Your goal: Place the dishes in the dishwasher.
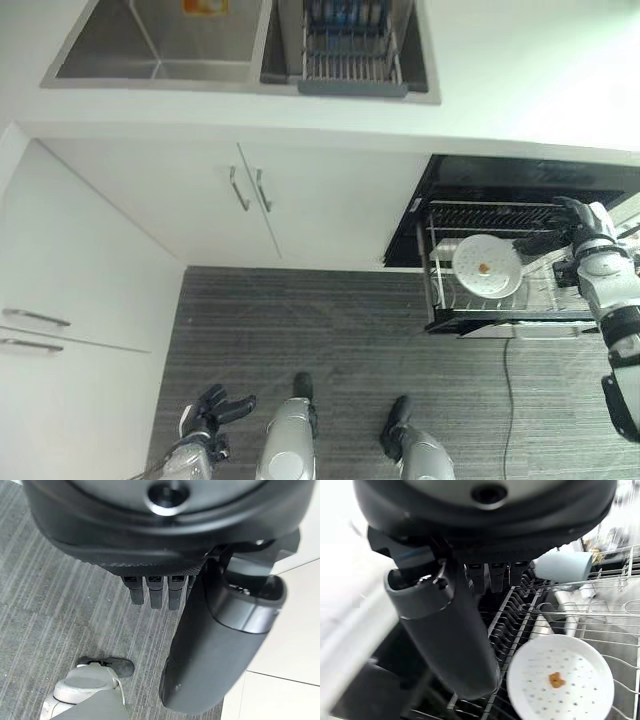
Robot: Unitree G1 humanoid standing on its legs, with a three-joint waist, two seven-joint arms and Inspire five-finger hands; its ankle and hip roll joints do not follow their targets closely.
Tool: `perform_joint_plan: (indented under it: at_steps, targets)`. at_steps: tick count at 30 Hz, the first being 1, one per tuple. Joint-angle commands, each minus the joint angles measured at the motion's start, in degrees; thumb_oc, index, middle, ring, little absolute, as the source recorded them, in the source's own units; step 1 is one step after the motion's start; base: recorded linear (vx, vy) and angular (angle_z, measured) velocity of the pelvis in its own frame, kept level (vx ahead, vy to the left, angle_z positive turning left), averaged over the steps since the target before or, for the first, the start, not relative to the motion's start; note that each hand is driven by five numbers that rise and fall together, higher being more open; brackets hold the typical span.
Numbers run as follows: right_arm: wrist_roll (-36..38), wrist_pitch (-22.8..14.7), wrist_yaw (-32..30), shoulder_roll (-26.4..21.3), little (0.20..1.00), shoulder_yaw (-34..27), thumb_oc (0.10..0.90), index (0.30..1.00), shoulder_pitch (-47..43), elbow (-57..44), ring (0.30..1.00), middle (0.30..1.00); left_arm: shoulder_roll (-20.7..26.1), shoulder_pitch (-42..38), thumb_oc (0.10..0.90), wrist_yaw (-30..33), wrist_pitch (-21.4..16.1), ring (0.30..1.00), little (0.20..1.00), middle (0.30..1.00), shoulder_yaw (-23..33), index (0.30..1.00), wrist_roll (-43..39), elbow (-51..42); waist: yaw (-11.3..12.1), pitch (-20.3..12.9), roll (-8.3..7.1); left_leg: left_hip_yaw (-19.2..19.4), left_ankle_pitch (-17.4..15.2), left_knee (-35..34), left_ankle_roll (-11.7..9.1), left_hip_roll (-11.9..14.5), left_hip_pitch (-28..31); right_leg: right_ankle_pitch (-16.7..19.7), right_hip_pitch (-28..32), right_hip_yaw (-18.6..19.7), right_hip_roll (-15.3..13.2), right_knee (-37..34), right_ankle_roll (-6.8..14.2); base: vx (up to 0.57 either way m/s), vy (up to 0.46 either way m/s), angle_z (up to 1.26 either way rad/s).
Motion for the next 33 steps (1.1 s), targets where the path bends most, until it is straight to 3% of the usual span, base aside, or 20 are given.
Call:
perform_joint_plan:
  at_steps: [1, 7, 10, 13, 21, 27, 33]
  targets:
    - [5.2, -0.8, -1.4, -5.2, 0.9, -2.0, 0.8, 0.9, 1.1, -6.6, 0.9, 0.9, 0.9, 2.9, 0.8, 0.0, -2.1, 0.9, 0.9, 0.9, -1.0, 0.9, 2.8, 0.5, -0.7, -3.8, 2.07, -6.0, -3.1, -0.6, -3.5, 3.3, 3.1, -4.2, -0.8, 4.5, 0.3, 4.7, 2.3, 0.12, -0.003, -0.13]
    - [3.7, -1.0, -4.8, 0.2, 0.9, -16.3, 0.8, 0.9, 20.8, -23.2, 0.9, 0.9, -1.8, 6.1, 0.8, -0.4, -4.7, 0.9, 0.9, 0.9, 2.8, 0.9, 5.2, 4.2, -4.7, -7.1, 1.76, -3.8, -5.0, -0.6, -3.3, 4.3, 6.4, -5.3, 1.0, 6.4, 1.1, 4.7, 2.4, 0.12, -0.008, -0.23]
    - [6.5, -1.0, -7.3, 3.2, 0.9, -20.9, 0.8, 0.9, 26.5, -25.0, 0.9, 0.9, -2.2, 6.7, 0.8, -0.1, -5.5, 0.9, 0.9, 0.9, 3.6, 0.9, 5.2, 5.5, -5.9, -7.1, 1.88, -3.1, -5.4, -0.6, -3.1, 4.7, 7.1, -5.4, 1.2, 7.1, 1.4, 4.7, 2.5, 0.06, -0.044, -0.19]
    - [9.4, -3.9, -10.5, 7.7, 0.9, -24.1, 0.8, 0.9, 31.0, -25.8, 0.9, 0.9, -2.8, 7.6, 0.8, -0.1, -6.1, 0.9, 0.9, 0.9, 4.2, 0.9, 5.5, 6.6, -7.1, -7.3, 2.39, -2.6, -5.6, -0.6, -2.9, 4.5, 7.6, -5.3, 1.0, 8.1, 1.5, 4.7, 2.4, 0.04, -0.022, -0.21]
    - [17.1, -7.3, -12.2, 13.3, 0.9, -24.0, 0.8, 0.9, 32.5, -19.7, 0.9, 0.9, -3.6, 7.3, 0.8, -0.1, -7.0, 0.9, 0.9, 0.9, 3.0, 0.9, 4.6, 8.3, -8.0, -7.5, 4.17, -2.3, -5.6, -0.6, -2.9, 4.2, 7.7, -5.3, 0.6, 8.6, 1.3, 4.7, 2.3, 0.02, -0.005, -0.09]
    - [20.7, -6.1, -8.6, 14.2, 0.9, -21.9, 0.8, 0.9, 31.0, -12.9, 0.9, 0.9, -3.6, 6.8, 0.8, 0.3, -6.7, 0.9, 0.9, 0.9, 1.2, 0.9, 4.3, 9.0, -7.7, -7.7, 5.0, -2.6, -5.6, -0.6, -3.0, 3.7, 7.6, -5.4, 0.8, 8.4, 1.0, 4.7, 2.3, 0.01, -0.002, 0.01]
    - [23.8, -7.6, -3.7, 12.6, 0.9, -18.6, 0.8, 0.9, 23.4, 4.0, 0.9, 0.9, -2.7, 4.7, 0.8, -0.1, -6.1, 0.9, 0.9, 0.9, -1.5, 0.9, 3.9, 10.5, -5.6, -8.0, 6.57, -3.7, -5.3, -0.6, -3.0, 3.0, 7.4, -5.5, 1.1, 7.5, 0.3, 4.7, 2.2, 0.0, -0.002, 0.04]
